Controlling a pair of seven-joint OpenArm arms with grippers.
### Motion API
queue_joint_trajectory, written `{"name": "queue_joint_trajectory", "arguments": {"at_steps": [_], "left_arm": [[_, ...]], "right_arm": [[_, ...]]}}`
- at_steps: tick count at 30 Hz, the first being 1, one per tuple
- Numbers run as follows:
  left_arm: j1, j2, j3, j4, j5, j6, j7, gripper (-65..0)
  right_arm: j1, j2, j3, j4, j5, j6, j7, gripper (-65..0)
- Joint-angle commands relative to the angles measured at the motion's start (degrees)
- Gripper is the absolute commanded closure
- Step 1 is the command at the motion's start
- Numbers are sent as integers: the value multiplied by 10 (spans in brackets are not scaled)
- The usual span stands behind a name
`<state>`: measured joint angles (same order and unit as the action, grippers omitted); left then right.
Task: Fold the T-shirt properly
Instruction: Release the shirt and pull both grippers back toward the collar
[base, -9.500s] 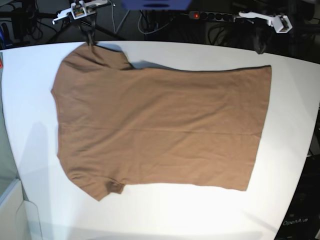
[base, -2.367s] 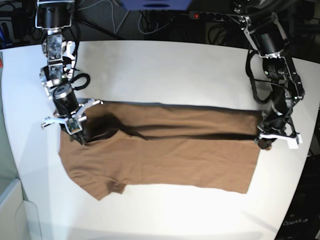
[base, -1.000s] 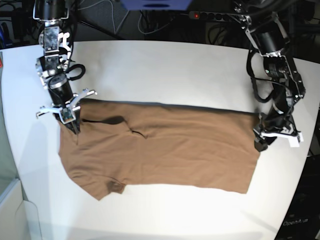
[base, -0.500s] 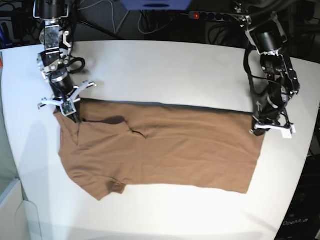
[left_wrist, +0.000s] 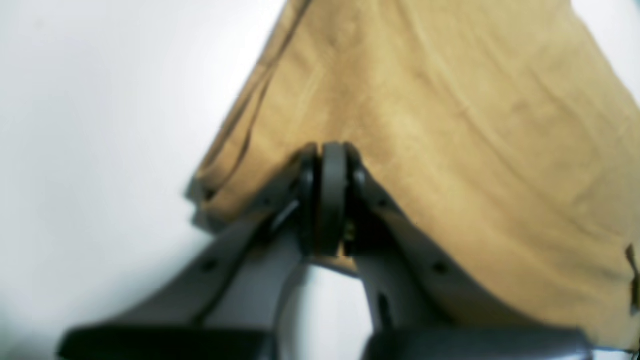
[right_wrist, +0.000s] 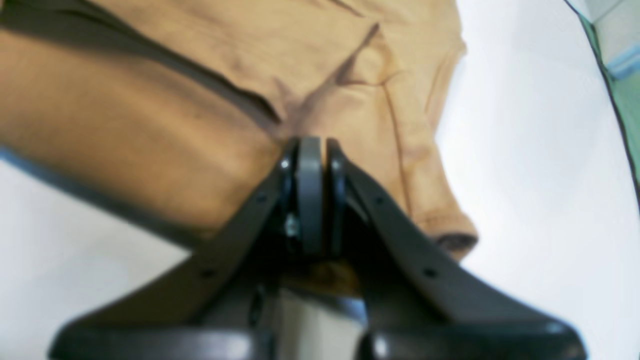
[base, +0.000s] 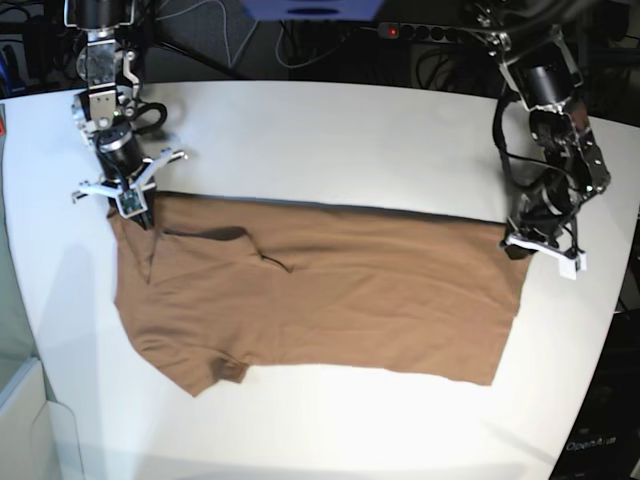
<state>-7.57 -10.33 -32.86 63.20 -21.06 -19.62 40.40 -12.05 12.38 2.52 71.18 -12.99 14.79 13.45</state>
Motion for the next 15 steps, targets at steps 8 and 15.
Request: {"name": "queue_joint_trajectory", "arguments": {"at_steps": [8,15], "left_arm": [[19,-10,-1,15,119,9,96,-22],[110,-4,2,103,144,8,96,-22]], "right_arm": [[-80,7,2,60,-2,0,-15,-6],[-108,18,2,60,-2,0,-10,-6]]}}
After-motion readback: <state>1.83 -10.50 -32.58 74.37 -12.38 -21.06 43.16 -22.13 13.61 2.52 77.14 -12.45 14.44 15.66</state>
